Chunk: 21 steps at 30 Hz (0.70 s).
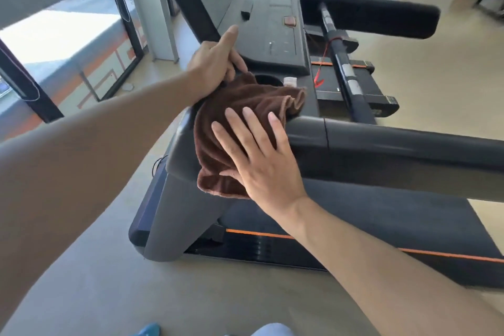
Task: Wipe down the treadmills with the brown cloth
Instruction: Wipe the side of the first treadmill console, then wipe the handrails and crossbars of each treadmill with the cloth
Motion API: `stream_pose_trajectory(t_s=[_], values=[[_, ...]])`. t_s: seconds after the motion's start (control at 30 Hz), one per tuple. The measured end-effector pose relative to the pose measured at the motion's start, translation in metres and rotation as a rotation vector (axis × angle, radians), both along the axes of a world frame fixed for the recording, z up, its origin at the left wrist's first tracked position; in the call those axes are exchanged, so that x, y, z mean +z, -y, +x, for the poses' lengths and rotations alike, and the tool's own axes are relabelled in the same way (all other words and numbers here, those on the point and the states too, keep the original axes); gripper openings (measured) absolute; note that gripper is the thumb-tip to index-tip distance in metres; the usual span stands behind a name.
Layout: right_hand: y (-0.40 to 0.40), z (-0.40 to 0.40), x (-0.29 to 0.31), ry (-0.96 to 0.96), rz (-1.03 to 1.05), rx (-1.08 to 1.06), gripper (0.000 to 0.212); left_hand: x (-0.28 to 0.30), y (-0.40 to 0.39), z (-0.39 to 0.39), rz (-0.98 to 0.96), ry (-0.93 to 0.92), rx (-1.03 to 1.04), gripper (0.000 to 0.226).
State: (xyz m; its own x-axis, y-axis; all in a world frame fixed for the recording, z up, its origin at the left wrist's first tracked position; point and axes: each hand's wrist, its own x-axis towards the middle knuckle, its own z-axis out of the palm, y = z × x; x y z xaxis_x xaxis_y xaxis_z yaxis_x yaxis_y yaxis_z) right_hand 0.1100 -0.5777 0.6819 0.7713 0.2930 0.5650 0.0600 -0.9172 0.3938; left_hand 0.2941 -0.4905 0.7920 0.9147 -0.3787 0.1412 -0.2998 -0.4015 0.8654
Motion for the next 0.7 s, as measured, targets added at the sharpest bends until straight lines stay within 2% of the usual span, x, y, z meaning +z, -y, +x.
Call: stream_pose_trajectory(t_s=[0.13,0.4,0.53,0.63,0.7], values=[[0.054,-0.025,0.017,-0.019,0.124,-0.06,0.079,0.003,0.018,-0.01,0.028,0.07,-0.067,0.068],[0.184,-0.105,0.035,-0.093,0.229,-0.261,0.086,0.007,0.132,-0.096,0.153,0.18,-0.347,0.059],[0.26,-0.163,0.044,-0.125,0.321,-0.506,0.101,-0.002,0.173,-0.124,0.255,0.22,-0.44,0.055],[0.31,-0.196,0.056,-0.187,0.401,-0.729,0.113,-0.012,0.192,-0.135,0.39,0.419,-0.511,0.047],[0.33,-0.2,0.067,-0.269,0.439,-0.796,0.117,-0.012,0.203,-0.141,0.419,0.446,-0.545,0.045]])
